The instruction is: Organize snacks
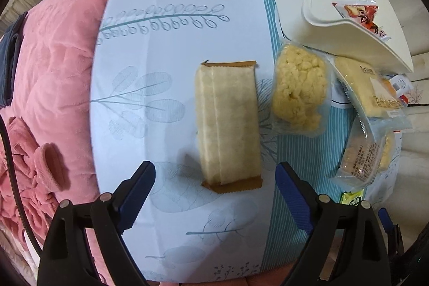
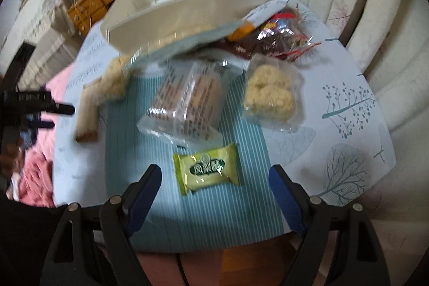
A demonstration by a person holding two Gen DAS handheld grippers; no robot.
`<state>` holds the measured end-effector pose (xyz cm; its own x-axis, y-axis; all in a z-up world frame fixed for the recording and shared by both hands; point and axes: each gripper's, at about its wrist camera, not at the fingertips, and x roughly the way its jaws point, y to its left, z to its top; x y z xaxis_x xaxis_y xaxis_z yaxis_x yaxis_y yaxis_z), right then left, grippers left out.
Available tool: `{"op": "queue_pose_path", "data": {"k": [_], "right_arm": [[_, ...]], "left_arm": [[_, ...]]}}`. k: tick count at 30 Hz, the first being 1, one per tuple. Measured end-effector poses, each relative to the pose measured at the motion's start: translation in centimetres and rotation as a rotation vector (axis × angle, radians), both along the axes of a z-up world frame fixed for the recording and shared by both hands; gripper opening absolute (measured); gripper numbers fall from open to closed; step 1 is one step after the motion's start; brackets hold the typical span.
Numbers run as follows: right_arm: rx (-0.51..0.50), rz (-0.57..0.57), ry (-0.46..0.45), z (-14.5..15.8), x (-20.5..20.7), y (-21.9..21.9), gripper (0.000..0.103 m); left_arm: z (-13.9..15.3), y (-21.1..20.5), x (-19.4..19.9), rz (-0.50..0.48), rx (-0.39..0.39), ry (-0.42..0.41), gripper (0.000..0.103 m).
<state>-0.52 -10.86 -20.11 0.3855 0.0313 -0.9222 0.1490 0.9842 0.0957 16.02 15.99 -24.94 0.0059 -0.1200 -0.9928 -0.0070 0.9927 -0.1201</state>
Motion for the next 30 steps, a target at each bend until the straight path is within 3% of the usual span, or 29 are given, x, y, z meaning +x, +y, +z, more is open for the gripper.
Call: {"op": "queue_pose_path", "data": {"k": [11,18,25,28,30], "right_arm": [[-0.07,0.164,0.109,-2.6,1.7,2.0,0.083],[-0.078,0.196,0.158,-3.5,3.2,2.1,0.083],[-0.07,0.213,0.207,-4.7,4.3,1.9,0.083],[-0.07,0.218,0.225,-5.1,4.5,2.0,0.08],[-0.066,0.223,0.241,-5.5,4.7,2.1,0.071]], "left_arm": [[-2.8,-1.0,2.0,0.022,0.046,0.036,0.09],[-3.8,-0.9,2.9,0.05,0.053,0.059,0.09],[-4.0,-1.1,3.2,0.042,0.07,0.05,0.082],[-3.7,-1.3,3.0,0.042,0.112,0.04,0.068],[-3.6,-1.2,2.9,0.047,0.118,0.037,0.064]]}}
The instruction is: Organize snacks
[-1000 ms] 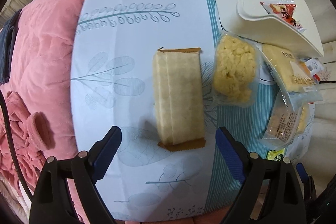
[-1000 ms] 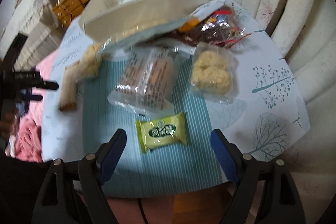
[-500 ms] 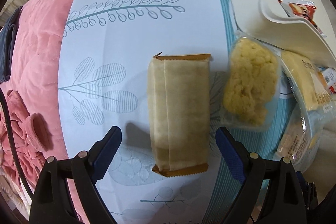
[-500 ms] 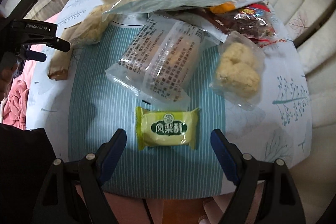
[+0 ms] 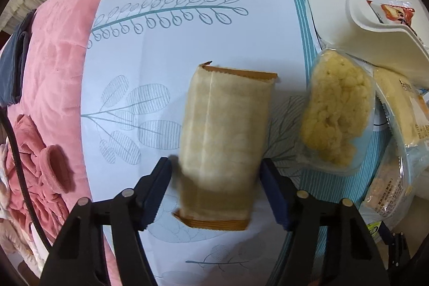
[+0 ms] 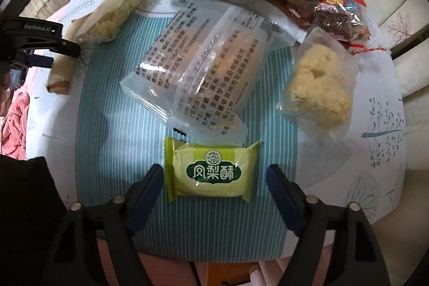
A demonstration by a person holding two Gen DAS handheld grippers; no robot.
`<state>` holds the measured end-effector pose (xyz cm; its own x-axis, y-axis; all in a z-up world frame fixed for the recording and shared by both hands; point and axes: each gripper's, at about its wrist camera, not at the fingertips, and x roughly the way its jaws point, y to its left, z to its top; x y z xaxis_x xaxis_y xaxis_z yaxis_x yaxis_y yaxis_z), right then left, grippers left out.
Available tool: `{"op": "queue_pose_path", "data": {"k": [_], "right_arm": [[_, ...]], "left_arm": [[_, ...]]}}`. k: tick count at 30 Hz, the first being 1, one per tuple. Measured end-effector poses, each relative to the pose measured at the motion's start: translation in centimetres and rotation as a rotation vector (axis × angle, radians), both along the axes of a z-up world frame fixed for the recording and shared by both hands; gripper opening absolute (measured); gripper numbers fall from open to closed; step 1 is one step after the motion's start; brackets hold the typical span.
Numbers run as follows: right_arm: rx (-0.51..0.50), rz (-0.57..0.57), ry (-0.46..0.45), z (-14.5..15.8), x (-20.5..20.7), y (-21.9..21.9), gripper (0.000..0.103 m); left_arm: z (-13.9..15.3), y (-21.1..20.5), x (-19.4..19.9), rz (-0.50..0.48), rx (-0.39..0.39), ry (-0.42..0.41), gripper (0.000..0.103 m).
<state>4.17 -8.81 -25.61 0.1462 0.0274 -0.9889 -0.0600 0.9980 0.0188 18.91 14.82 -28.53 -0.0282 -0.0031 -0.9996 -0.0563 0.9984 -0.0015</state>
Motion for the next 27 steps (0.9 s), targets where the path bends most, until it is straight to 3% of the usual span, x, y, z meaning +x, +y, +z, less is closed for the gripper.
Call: {"op": "queue_pose_path", "data": {"k": [4,14,27], "right_arm": [[-0.017,0.02,0.008,-0.3,0.2,0.7,0.069],[0.002,0.006,-0.011,0.7,-0.4,1.5,0.055],[0.038,-0.008,-0.041,1.7,-3.1,2.5,0.053]], "left_arm": [[0.3,0.8,-0.1,0.022,-0.008,-0.007,0.054],[-0.1,2.1,-0.9,0.019,-0.029,0.004,0.053],[0.3,3.1,-3.8,0.03,-0.055,0.044,0.053]]}}
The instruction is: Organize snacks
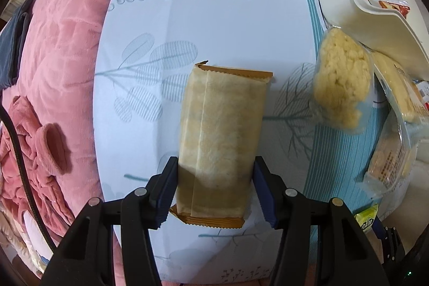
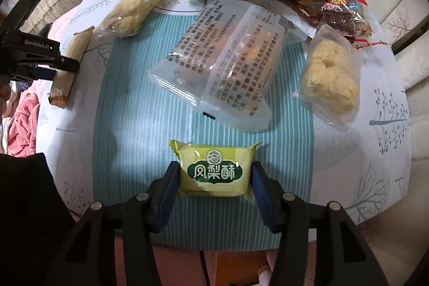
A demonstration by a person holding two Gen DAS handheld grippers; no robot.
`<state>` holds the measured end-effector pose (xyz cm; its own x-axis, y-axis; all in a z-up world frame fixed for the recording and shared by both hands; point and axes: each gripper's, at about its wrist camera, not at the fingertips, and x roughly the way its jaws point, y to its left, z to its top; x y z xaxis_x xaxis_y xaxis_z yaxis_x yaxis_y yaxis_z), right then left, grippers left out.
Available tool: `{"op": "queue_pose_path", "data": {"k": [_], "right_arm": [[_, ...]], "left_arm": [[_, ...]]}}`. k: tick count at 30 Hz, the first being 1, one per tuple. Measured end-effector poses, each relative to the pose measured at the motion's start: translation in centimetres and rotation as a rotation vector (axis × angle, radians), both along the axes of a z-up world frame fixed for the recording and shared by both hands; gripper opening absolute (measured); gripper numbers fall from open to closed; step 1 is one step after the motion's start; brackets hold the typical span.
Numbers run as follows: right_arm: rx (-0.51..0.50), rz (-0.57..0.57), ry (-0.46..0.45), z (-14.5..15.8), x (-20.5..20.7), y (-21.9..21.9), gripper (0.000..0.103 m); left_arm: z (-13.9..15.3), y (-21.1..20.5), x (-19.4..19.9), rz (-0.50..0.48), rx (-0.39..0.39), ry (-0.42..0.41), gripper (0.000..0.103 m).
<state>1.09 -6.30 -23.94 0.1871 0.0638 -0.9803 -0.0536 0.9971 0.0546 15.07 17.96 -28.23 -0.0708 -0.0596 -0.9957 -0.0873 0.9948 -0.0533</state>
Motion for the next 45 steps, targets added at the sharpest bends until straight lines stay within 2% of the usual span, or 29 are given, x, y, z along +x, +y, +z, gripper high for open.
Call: {"op": "queue_pose_path", "data": {"k": [3,9,16,25,34,45], "right_arm": [[0.004,0.0,-0.009,0.1,-0.4,-0.1,0.053],[0.017,-0.046,-0.057,2.4,-0.8,-0.6,0.053],[0.028,-0.081,-0.134,6.1,-0.5,-1.9,0.053],[0.072,-0.041,-0.233,10.5,3.4,-2.7,0.053],[0.103,0.022,-0.314,13.8,7.3,-4.5,0.053],[0.118,0.068,-0.401,16.3,13.4,-7.9,0.053]], "left_arm": [[0.5,0.4,-0.7,0.011,-0.01,0.013,0.053],[2.1,0.8,-1.4,0.018,-0.041,0.026,0.053],[6.4,0.5,-1.1,0.007,-0.085,-0.021,0.053],[12.6,-1.5,1.0,0.021,-0.117,-0.102,0.053],[16.8,-4.8,3.7,0.027,-0.122,-0.168,0.053],[19.5,-9.6,8.6,0.044,-0.084,-0.237,0.053]]}}
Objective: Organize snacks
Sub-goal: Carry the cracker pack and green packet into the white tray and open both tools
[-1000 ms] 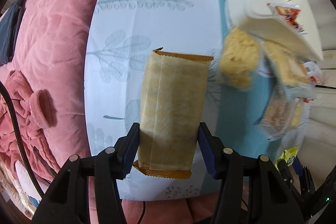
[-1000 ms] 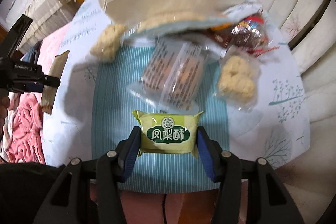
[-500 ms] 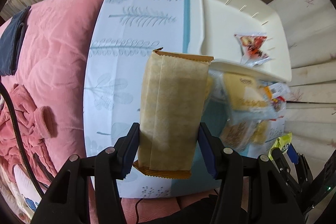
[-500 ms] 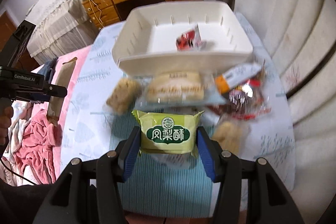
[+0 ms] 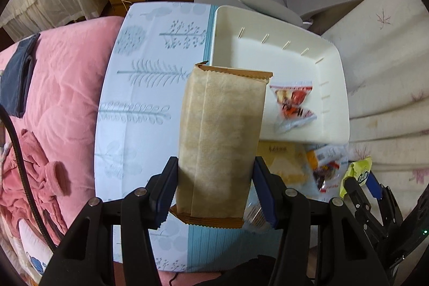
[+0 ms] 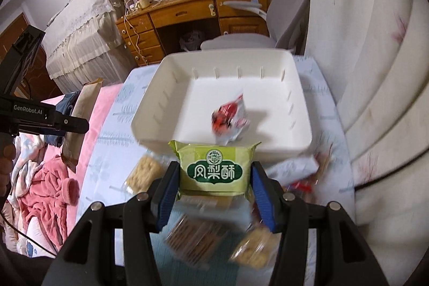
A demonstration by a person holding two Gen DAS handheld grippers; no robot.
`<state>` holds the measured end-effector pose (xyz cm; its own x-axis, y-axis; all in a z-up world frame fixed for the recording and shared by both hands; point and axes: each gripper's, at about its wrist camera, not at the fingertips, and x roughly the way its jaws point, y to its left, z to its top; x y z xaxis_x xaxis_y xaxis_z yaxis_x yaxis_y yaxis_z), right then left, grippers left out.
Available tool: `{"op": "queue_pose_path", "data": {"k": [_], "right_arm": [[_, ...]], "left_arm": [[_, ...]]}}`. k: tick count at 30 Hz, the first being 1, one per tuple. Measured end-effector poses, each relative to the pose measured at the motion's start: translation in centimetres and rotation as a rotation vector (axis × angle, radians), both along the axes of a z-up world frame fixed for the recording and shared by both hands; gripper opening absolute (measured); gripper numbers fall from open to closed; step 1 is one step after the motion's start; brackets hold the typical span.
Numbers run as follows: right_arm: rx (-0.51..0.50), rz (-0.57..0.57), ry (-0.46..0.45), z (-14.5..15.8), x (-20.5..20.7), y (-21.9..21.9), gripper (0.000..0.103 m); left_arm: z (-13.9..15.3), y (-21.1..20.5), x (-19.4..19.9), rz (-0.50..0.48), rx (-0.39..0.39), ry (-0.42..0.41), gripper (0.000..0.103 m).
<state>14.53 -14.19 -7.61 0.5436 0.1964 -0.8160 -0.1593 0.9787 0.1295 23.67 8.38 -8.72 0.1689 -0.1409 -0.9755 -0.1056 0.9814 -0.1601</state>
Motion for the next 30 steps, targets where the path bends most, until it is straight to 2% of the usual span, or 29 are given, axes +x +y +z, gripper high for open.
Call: {"op": "queue_pose_path", "data": {"k": [8,18,20,22,25,30], "right_arm": [[-0.019,0.021,-0.048,0.0,3.9,-2.5,0.053],[0.014,0.043,-0.029,-2.3,7.4,-5.5,0.055],[0.029,0.046,-0.026,-2.7,7.7,-5.9,0.056],[0.044,0.049,-0.014,-3.1,8.1,-6.2,0.058],[0.066,0.054,0.029,-4.0,8.7,-6.6,0.06],[0.091,0.05,0.02,-3.9,8.5,-7.1,0.064]], "left_arm": [[-0.3,-3.7,3.2,0.023,-0.011,-0.027,0.053],[-0.4,-7.3,6.4,0.019,-0.059,-0.147,0.054],[-0.5,-7.6,6.8,0.026,-0.075,-0.167,0.06],[-0.6,-7.9,7.0,0.031,-0.079,-0.174,0.066],[-0.6,-8.2,6.8,0.03,-0.075,-0.179,0.067],[-0.7,-8.3,6.2,0.043,-0.061,-0.158,0.067]]}}
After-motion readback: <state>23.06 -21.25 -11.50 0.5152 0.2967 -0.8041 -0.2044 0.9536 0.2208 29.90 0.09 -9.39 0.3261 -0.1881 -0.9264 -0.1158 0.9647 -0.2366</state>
